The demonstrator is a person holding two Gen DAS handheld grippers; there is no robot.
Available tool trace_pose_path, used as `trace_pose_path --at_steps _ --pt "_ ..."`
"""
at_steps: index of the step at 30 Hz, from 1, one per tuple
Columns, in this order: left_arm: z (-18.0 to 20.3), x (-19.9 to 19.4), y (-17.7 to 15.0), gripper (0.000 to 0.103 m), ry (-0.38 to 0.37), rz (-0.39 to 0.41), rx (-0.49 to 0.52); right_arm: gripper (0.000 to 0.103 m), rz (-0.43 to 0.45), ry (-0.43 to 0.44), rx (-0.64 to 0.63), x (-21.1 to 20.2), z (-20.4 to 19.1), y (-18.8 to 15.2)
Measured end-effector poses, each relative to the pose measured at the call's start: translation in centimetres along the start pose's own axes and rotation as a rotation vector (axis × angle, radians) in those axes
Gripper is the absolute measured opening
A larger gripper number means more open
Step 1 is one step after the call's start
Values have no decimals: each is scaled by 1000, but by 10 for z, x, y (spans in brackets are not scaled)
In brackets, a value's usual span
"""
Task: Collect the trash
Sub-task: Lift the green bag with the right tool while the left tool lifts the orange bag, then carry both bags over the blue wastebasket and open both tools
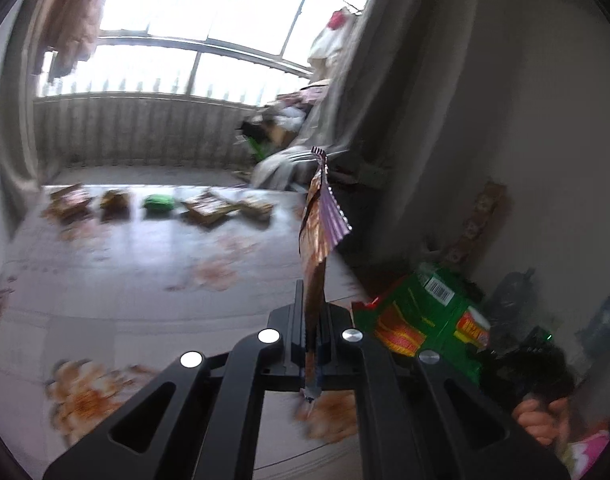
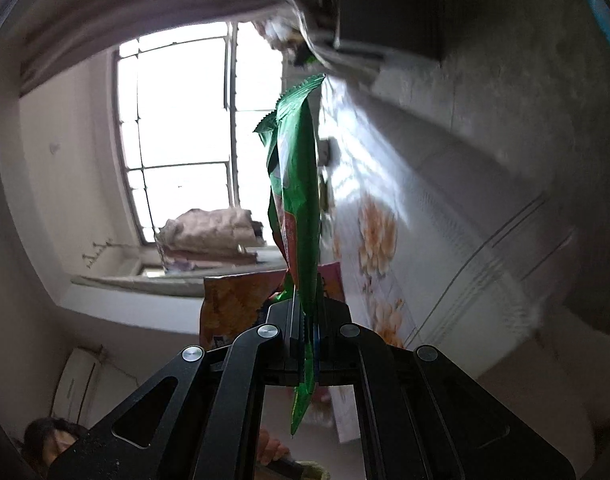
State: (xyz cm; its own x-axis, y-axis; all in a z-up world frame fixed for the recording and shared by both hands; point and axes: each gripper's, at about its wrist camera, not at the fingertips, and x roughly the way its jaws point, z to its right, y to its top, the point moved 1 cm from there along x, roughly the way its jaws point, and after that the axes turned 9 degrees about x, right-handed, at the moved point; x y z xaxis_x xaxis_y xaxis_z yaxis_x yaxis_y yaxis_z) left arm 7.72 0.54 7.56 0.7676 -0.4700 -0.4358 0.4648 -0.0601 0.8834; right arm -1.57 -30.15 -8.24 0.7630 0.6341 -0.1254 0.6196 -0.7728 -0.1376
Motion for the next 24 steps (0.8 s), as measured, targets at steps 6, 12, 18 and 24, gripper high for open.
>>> trace_pose_path --at_steps 6,12,18,24 --pt "61 56 38 2 -254 -20 28 1 253 44 7 -98 0 18" --pt "129 118 43 2 -417 -99 57 1 584 5 101 -203 37 34" --pt "168 169 23 2 -478 -206 59 3 732 -67 270 -236 104 60" --pt "182 210 2 2 -465 -301 70 7 792 -151 461 -216 172 114"
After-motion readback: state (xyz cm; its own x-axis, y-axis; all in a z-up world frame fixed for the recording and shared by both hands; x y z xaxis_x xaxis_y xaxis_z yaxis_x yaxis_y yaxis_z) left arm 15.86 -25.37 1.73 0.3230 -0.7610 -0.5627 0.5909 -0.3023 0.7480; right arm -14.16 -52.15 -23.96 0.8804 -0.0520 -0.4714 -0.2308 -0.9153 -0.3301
